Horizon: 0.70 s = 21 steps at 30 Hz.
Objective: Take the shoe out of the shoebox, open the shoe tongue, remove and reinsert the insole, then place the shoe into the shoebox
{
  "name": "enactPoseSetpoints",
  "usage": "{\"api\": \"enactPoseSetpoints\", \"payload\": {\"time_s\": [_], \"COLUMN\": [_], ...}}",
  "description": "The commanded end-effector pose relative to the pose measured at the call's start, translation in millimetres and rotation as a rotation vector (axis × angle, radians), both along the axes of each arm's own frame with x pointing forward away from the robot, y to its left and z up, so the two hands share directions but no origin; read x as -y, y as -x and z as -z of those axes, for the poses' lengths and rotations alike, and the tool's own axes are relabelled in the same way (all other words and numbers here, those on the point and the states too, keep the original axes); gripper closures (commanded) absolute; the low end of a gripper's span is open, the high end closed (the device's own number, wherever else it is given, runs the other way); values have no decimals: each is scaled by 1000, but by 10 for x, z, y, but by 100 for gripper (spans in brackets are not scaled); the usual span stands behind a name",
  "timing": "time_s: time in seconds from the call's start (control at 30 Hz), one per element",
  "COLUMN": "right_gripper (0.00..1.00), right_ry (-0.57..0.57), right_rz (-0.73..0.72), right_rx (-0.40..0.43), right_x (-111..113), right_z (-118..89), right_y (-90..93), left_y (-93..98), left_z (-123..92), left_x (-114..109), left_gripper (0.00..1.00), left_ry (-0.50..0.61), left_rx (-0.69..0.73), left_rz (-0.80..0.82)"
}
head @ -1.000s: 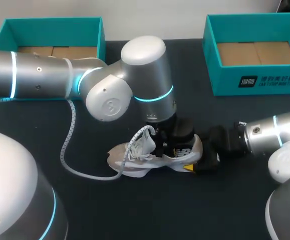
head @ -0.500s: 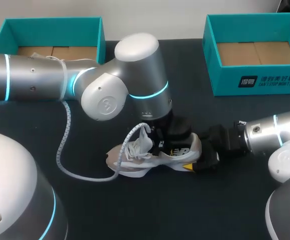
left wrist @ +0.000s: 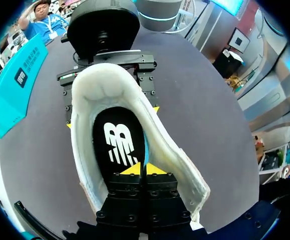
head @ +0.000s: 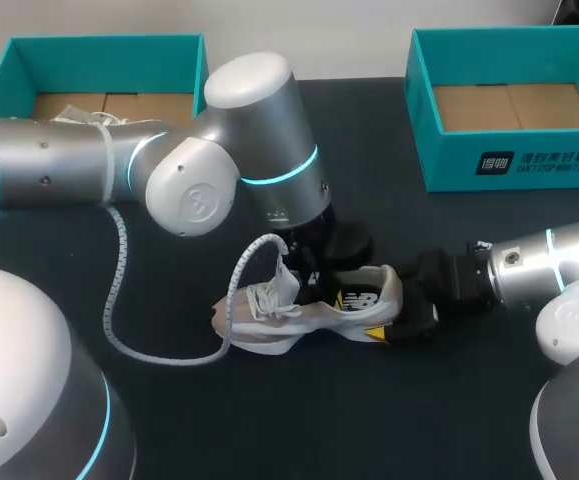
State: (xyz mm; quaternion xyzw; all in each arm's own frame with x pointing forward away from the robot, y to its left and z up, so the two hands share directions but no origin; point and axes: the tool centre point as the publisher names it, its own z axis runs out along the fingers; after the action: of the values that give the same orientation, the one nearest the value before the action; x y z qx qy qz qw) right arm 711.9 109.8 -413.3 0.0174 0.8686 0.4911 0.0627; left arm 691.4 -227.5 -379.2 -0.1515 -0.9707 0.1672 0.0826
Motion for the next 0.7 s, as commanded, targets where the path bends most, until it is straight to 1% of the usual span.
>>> {"api": "enactPoseSetpoints", "payload": {"time_s": [0.03, 0.3, 0.4, 0.57, 0.7], "right_gripper": [100, 100, 100, 100, 100], "right_ry": [3, 3, 3, 3, 3], "right_rz": [2, 2, 2, 2, 2], "right_rx": [0, 0, 0, 0, 0], "right_x": [0, 0, 0, 0, 0], "right_z": [-8, -8, -8, -8, -8], "right_y": [-1, -1, -1, -1, -1], "left_y": [-20, -107, -146, -146, -124], "left_z": [-99, -216, -260, -338, -406], "left_x": [-123, -244, -285, -315, -305], "left_gripper": [100, 100, 100, 100, 100], "left_ry": [24, 60, 83, 133, 161], "left_rx": [-12, -46, -82, -149, -162], "left_rz": [-4, -47, -57, -43, -40]}}
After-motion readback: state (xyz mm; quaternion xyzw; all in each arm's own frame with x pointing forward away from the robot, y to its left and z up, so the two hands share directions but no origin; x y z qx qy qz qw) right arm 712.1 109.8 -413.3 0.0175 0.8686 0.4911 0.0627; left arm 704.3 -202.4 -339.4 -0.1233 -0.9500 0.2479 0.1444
